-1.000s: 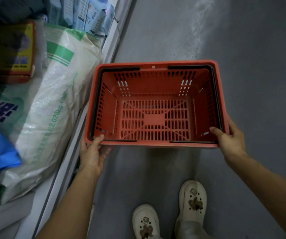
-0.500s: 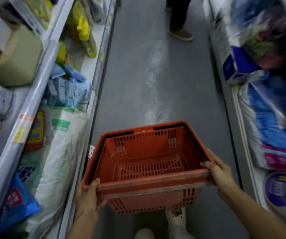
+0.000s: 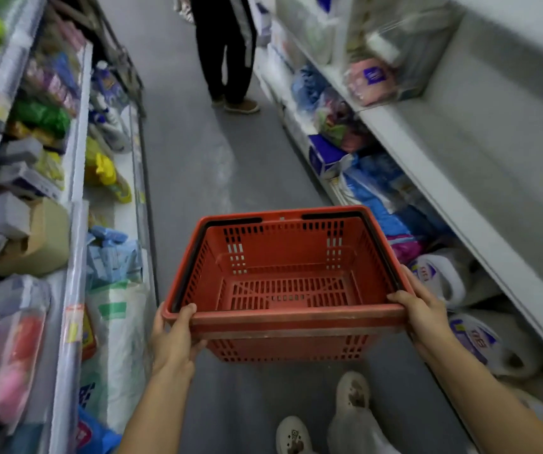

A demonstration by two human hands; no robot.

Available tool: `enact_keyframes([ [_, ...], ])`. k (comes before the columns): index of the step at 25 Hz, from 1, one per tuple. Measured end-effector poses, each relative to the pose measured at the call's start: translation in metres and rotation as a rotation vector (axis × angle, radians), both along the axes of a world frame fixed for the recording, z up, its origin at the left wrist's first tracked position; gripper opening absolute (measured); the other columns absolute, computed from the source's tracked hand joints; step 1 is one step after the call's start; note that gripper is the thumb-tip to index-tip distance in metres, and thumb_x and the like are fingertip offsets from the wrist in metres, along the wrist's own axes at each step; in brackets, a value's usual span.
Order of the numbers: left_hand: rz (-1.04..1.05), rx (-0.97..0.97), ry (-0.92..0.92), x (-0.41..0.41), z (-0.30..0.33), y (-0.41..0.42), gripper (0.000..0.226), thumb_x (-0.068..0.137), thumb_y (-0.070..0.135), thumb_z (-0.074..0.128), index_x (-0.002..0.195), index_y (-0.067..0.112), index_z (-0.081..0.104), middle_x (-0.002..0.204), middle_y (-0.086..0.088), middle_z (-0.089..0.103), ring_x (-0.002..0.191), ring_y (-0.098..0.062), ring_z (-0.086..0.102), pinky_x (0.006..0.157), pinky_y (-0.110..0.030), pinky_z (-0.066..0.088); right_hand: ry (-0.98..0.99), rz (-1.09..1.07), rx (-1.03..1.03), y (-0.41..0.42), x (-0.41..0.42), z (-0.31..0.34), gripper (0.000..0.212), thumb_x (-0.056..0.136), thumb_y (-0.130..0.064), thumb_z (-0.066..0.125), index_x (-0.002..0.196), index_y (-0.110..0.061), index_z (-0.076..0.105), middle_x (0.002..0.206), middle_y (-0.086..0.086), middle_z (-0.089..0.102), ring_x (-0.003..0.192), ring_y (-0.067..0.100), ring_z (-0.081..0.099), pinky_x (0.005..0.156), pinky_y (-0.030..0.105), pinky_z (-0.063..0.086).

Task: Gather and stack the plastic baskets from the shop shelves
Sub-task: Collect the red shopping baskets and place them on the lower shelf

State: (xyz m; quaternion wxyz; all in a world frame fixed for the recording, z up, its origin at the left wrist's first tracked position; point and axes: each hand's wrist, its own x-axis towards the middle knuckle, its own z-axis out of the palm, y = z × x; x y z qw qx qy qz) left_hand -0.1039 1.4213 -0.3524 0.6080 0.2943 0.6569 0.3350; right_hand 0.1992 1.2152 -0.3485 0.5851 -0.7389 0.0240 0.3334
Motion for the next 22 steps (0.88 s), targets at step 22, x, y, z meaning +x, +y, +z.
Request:
enact_keyframes([
  [22, -0.985, 0.046, -0.32, 0.314, 0.068, -0.357, 0.045, 0.089, -0.002, 0.059, 0.127, 0.023, 0.058, 0.101, -0.013, 0.064, 0.07, -0.019, 0.062, 0.06, -0.033, 0.055, -0.263, -1.09, 0.114, -0.502, -0.013, 0.073, 0.073, 0.078, 0.014, 0.055, 0.139, -0.024, 0.052, 0.129, 0.003, 0.063, 0.077, -0.004, 0.069, 0.059, 0.011, 0.054],
])
